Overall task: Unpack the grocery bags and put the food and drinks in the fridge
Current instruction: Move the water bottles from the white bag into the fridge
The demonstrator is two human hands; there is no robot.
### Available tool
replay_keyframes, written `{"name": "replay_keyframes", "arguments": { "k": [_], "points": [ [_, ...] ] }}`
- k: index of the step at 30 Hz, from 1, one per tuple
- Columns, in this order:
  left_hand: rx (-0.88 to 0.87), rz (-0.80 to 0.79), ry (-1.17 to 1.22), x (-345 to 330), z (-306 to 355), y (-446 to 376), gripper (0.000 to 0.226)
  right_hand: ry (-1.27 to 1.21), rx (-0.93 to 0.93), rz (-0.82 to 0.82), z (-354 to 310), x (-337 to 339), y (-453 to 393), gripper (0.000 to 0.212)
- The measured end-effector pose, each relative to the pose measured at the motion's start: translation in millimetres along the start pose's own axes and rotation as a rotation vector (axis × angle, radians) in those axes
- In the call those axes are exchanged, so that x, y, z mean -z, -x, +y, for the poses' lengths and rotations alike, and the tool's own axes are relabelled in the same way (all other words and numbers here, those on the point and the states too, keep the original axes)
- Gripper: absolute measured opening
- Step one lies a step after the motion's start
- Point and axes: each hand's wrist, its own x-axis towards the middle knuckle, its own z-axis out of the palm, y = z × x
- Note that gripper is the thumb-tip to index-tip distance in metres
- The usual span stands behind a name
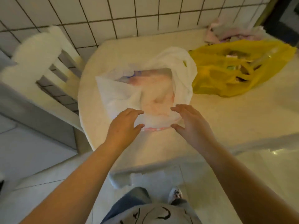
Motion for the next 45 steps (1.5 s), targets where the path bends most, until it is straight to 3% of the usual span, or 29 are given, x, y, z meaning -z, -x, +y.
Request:
{"name": "replay_keyframes", "arguments": {
  "k": [7,19,23,26,30,33,36,39,41,45],
  "points": [
    [0.191,0.168,-0.008,10,1,-26,0.042,-0.085,0.192,-0.111,9,3,-88,0.050],
    [0.335,0.186,0.072,3,-37,-81,0.044,-0.012,0.334,-0.223,-12,-31,-170,0.048],
    [0.330,0.194,0.057,0,-45,-87,0.045,-0.130,0.256,-0.269,-14,-52,-191,0.045],
    [0.311,0.205,-0.009,-12,-56,-87,0.052,-0.243,0.130,-0.393,-14,-78,-207,0.058],
    [0.346,0.213,-0.044,-28,-59,-83,0.068,-0.636,-0.222,-0.601,-22,-102,-218,0.084],
    [0.349,0.252,-0.076,-30,-60,-79,0.078,-0.888,-0.349,-0.724,-34,-104,-215,0.071],
    [0.306,0.224,-0.122,-28,-62,-78,0.086,-0.855,-0.159,-0.749,-53,-103,-210,0.050],
    [0.273,0.200,-0.147,-27,-65,-76,0.087,-0.848,0.040,-0.801,-72,-101,-206,0.052],
    [0.289,0.201,-0.152,-27,-74,-71,0.086,-0.855,0.075,-0.853,-79,-101,-205,0.052],
    [0.351,0.130,-0.204,-28,-93,-52,0.084,-0.617,0.221,-0.826,-73,-108,-208,0.050]
  ]
}}
